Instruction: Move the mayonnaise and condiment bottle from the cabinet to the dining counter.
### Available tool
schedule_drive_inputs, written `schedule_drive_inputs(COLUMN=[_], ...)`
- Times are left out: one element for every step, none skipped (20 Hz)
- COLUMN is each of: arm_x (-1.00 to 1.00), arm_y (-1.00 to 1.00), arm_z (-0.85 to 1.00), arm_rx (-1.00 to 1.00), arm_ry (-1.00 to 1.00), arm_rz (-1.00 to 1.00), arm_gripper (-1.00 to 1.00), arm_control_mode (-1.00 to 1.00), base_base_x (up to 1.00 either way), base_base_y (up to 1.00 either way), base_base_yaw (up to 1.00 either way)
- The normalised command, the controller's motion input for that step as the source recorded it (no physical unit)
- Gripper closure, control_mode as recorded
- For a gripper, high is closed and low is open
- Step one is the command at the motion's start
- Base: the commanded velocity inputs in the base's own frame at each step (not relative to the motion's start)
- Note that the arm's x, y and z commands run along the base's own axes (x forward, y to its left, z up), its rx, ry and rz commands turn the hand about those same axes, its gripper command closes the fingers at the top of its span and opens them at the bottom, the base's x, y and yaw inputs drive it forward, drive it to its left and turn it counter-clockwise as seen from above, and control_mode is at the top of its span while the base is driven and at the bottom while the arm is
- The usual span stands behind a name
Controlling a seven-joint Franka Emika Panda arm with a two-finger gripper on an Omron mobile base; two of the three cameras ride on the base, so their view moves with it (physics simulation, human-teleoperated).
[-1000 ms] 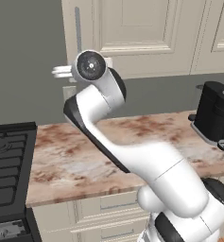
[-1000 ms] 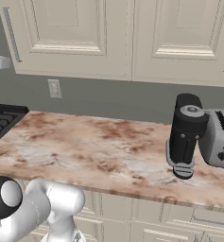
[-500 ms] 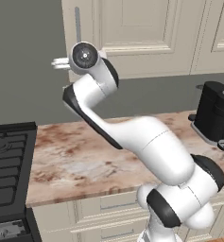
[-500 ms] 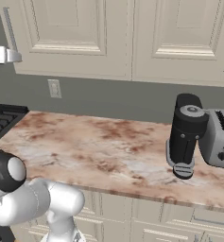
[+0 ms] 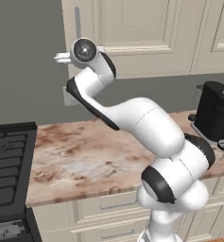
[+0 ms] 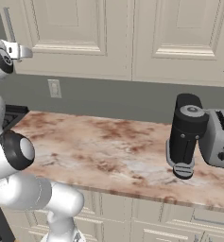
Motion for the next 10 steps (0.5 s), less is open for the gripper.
schedule_drive_inputs(arm_x=[0.61, 0.65, 0.62, 0.62, 0.62, 0.56, 0.46, 0.36, 0.27, 0.15], arm_y=[-0.08, -0.04, -0.01, 0.00, -0.01, -0.01, -0.06, -0.09, -0.16, -0.26], arm_z=[-0.09, -0.11, -0.13, -0.15, -0.14, -0.13, -0.08, -0.06, -0.01, -0.01], arm_rx=[0.00, 0.00, 0.00, 0.00, 0.00, 0.00, 0.00, 0.00, 0.00, 0.00], arm_ry=[0.00, 0.00, 0.00, 0.00, 0.00, 0.00, 0.00, 0.00, 0.00, 0.00], arm_rz=[0.00, 0.00, 0.00, 0.00, 0.00, 0.00, 0.00, 0.00, 0.00, 0.00], arm_gripper=[-1.00, -1.00, -1.00, 1.00, 1.00, 1.00, 1.00, 1.00, 1.00, 1.00], arm_control_mode=[-1.00, -1.00, -1.00, -1.00, -1.00, -1.00, -1.00, -1.00, -1.00, -1.00], base_base_x=[0.00, 0.00, 0.00, 0.00, 0.00, 0.00, 0.00, 0.00, 0.00, 0.00], base_base_y=[0.00, 0.00, 0.00, 0.00, 0.00, 0.00, 0.00, 0.00, 0.00, 0.00], base_base_yaw=[0.00, 0.00, 0.00, 0.00, 0.00, 0.00, 0.00, 0.00, 0.00, 0.00])
